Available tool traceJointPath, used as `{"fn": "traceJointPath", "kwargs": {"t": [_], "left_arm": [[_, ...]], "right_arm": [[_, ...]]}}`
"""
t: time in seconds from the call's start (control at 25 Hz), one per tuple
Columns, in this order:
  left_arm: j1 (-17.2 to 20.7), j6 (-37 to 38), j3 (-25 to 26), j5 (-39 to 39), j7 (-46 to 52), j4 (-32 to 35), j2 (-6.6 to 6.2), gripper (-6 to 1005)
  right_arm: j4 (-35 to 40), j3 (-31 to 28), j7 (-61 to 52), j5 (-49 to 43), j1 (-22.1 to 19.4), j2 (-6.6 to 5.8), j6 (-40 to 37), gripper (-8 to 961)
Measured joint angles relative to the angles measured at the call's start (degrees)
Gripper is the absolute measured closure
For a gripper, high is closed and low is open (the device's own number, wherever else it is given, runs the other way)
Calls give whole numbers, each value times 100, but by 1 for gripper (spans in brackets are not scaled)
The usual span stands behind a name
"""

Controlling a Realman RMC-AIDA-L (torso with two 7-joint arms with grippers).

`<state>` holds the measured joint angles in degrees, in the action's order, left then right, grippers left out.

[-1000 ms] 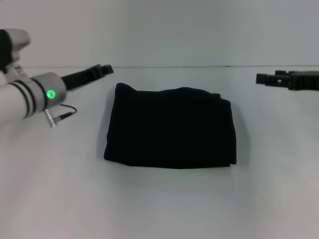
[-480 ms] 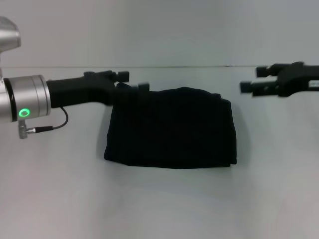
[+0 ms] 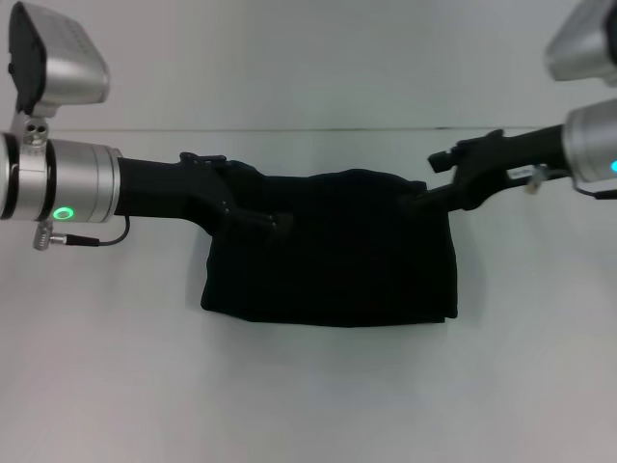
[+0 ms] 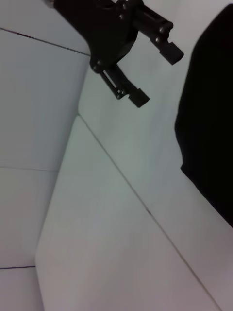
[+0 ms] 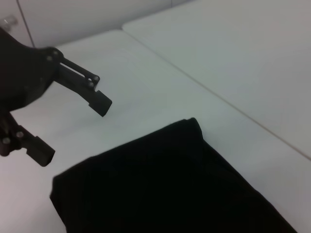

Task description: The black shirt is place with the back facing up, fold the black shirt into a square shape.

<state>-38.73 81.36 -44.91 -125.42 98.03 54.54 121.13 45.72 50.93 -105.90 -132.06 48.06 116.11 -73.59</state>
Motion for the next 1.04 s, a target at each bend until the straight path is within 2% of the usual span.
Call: {"fn": "traceJointPath", "kwargs": {"t": [0.16, 1.04], "left_arm": [[-32, -73, -129, -53, 13, 3, -2, 47], [-29, -159, -308, -87, 10, -35, 13, 47]], "right_arm": [[15, 21, -80, -231, 118, 99, 110, 76], [25, 9, -89, -212, 84, 104, 62, 75]]}}
